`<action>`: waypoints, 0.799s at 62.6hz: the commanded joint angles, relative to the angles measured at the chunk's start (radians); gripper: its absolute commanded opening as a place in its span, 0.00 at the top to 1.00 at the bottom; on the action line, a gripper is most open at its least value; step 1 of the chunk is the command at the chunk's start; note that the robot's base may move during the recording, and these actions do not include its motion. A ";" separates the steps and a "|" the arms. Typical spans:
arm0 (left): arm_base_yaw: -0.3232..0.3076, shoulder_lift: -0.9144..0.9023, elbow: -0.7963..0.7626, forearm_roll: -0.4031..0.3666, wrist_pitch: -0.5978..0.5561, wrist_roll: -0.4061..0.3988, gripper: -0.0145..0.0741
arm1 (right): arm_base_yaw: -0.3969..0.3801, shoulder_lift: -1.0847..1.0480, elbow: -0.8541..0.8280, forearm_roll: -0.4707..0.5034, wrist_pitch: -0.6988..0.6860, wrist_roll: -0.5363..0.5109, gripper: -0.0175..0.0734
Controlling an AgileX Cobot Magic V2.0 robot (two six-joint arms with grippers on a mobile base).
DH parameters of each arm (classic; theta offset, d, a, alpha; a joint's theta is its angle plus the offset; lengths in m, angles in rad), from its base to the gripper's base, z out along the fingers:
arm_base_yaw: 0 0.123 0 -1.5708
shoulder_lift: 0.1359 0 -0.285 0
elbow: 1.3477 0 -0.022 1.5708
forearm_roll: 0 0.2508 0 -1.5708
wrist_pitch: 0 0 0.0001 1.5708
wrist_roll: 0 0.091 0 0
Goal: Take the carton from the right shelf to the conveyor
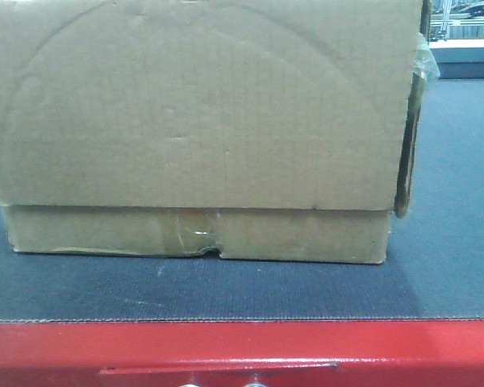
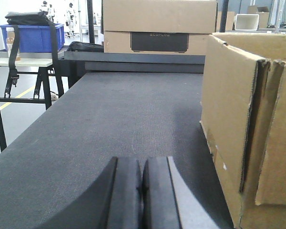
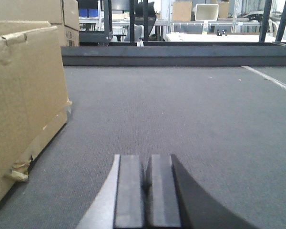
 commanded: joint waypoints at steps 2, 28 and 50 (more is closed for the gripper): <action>0.002 -0.005 -0.002 -0.006 -0.025 0.005 0.83 | -0.006 -0.005 0.000 0.003 -0.036 -0.003 0.87; 0.002 -0.005 -0.002 -0.006 -0.025 0.005 0.83 | -0.006 -0.005 0.000 0.003 -0.038 -0.003 0.87; 0.002 -0.005 -0.002 -0.006 -0.025 0.005 0.83 | -0.006 -0.005 0.000 0.003 -0.038 -0.003 0.87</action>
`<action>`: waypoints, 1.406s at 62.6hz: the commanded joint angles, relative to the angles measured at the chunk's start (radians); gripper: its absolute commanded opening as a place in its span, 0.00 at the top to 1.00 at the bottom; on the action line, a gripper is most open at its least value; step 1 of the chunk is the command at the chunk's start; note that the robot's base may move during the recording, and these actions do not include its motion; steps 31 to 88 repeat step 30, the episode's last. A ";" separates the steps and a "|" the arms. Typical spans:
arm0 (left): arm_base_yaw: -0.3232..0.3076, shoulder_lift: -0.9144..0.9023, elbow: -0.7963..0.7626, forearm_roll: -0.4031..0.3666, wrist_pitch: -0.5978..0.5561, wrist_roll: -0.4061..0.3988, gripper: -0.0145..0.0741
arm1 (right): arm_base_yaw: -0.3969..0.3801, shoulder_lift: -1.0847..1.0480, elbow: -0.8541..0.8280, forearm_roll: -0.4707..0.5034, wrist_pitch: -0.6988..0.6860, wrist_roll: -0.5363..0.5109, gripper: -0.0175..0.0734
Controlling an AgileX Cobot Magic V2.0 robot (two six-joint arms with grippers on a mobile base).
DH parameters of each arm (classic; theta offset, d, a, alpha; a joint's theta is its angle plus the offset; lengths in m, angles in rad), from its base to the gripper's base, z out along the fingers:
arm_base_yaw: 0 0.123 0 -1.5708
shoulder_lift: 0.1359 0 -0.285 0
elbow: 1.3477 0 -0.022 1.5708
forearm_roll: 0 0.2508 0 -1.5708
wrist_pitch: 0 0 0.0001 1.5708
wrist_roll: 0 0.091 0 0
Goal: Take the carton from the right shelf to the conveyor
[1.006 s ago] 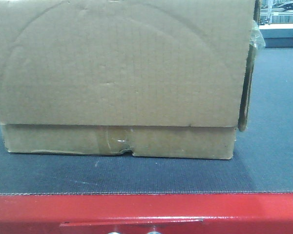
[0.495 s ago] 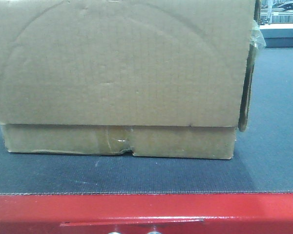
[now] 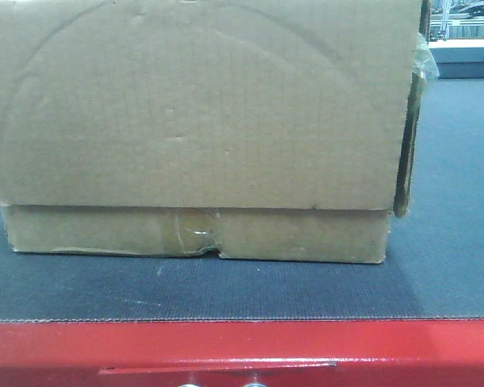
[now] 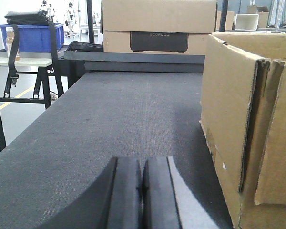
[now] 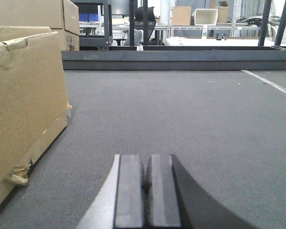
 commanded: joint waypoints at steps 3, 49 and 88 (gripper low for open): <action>0.002 -0.005 -0.002 -0.006 -0.025 0.005 0.83 | -0.006 -0.005 0.000 0.003 -0.031 -0.003 0.87; 0.002 -0.005 -0.002 -0.006 -0.025 0.005 0.83 | -0.006 -0.005 0.000 0.003 -0.031 -0.003 0.87; 0.002 -0.005 -0.002 -0.006 -0.025 0.005 0.83 | -0.006 -0.005 0.000 0.003 -0.031 -0.003 0.87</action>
